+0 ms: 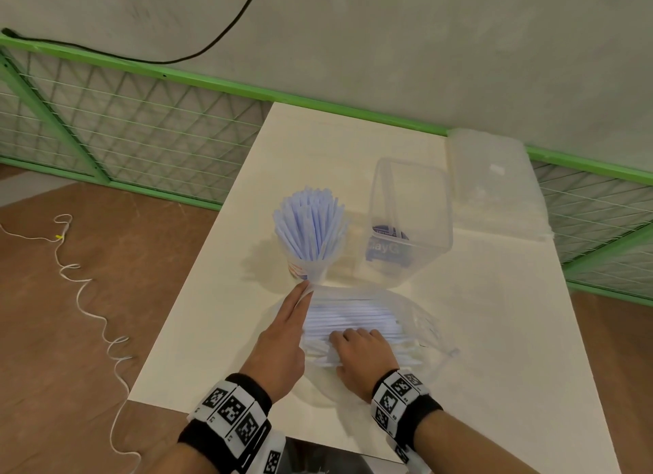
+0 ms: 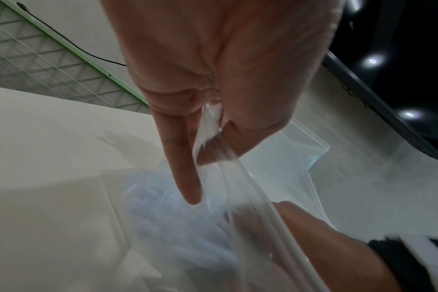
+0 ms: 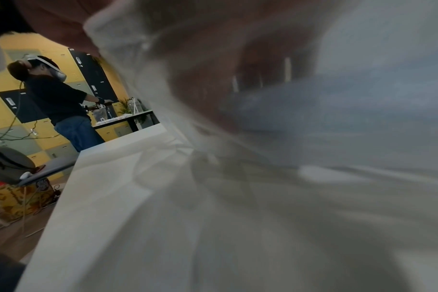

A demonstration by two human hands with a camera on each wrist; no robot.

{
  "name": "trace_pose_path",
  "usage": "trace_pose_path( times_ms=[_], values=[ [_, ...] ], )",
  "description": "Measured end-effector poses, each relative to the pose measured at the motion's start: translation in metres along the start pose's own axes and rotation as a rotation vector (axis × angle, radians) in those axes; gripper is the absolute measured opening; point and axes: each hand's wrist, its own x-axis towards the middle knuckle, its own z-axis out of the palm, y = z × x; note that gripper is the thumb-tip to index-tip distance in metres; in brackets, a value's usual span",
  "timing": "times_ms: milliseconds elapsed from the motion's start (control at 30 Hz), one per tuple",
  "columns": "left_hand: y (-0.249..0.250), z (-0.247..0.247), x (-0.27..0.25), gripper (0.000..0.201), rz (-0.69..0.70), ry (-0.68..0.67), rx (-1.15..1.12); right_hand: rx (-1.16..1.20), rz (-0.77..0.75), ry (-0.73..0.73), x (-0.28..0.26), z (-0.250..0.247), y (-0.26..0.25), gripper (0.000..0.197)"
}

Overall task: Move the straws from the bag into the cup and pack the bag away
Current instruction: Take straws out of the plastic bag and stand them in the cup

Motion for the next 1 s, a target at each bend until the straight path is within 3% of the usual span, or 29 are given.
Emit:
trace_pose_path(
  times_ms=[533, 667, 800, 900, 1000],
  values=[
    [-0.004, 0.0, 0.002, 0.094, 0.04, 0.025, -0.012, -0.073, 0.019, 0.022, 0.004, 0.0, 0.0, 0.034],
    [-0.007, -0.003, 0.004, 0.097, 0.051, 0.048, -0.019, 0.159, 0.096, 0.068, -0.006, -0.008, 0.014, 0.036],
    [-0.008, -0.005, 0.006, 0.098, 0.047, 0.051, -0.029, 0.602, 0.159, 0.161, -0.022, -0.025, 0.03, 0.019],
    [-0.008, -0.005, 0.007, 0.097, 0.045, 0.048, -0.025, 0.865, 0.244, 0.385, -0.035, -0.042, 0.032, 0.03],
    [-0.009, -0.005, 0.009, 0.095, 0.039, 0.044, -0.023, 1.19, 0.281, 0.494, -0.042, -0.055, 0.025, 0.045]
  ],
)
